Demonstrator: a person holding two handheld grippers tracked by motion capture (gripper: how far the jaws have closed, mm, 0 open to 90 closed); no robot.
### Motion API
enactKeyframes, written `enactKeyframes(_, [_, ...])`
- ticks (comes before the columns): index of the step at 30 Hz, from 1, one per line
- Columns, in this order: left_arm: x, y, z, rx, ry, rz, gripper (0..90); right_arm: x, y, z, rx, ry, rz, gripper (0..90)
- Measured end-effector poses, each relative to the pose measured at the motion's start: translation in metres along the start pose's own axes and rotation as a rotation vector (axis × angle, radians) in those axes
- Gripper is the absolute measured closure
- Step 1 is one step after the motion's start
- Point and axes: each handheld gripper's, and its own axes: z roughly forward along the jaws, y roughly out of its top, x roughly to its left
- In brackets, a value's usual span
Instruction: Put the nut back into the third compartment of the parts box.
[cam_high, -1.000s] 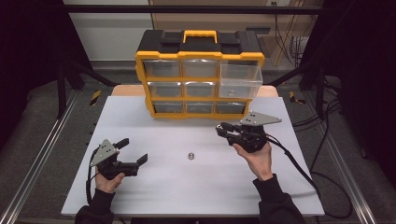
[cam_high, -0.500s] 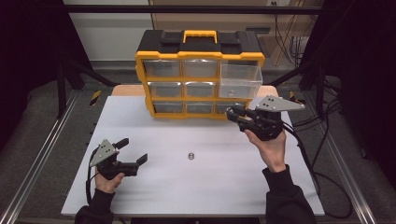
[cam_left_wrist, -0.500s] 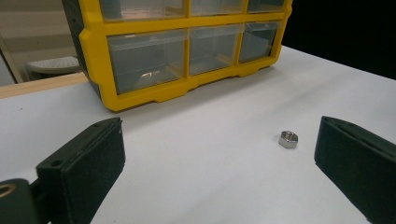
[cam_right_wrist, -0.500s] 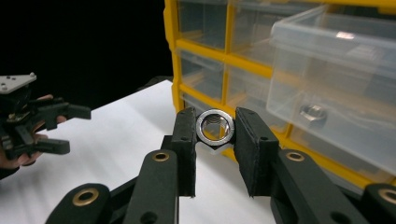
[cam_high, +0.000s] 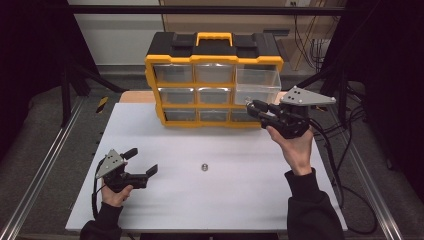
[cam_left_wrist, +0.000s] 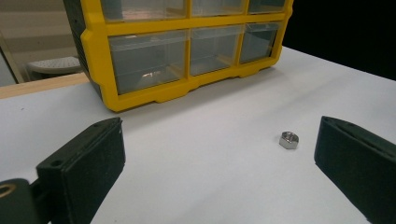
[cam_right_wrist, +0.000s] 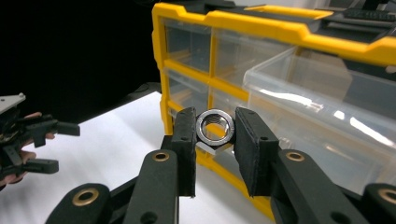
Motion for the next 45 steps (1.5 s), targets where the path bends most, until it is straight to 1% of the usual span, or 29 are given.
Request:
enactKeyframes(8, [0.000,0.000,0.000,0.000,0.000,0.001,1.4,-0.008,0.020,-0.003,-0.024,-0.035,-0.001,70.3])
enactKeyframes(16, [0.001,0.000,0.000,0.000,-0.001,-0.001,1.5,-0.019,0.033,-0.002,-0.029,-0.077,0.010,70.3])
enactKeyframes(25, [0.001,0.000,0.000,0.000,0.000,-0.001,1.5,-0.028,0.040,0.010,-0.014,-0.110,0.022,70.3])
enactKeyframes(34, [0.001,0.000,0.000,-0.004,0.002,-0.003,1.5,-0.042,0.051,0.020,-0.007,-0.154,0.041,70.2])
enactKeyframes(41, [0.001,0.000,0.000,-0.004,0.001,-0.003,1.5,-0.053,0.053,0.030,0.028,-0.192,0.062,70.3])
enactKeyframes(45, [0.001,0.000,0.000,-0.004,0.001,-0.004,1.5,-0.057,0.051,0.037,0.070,-0.221,0.051,70.2])
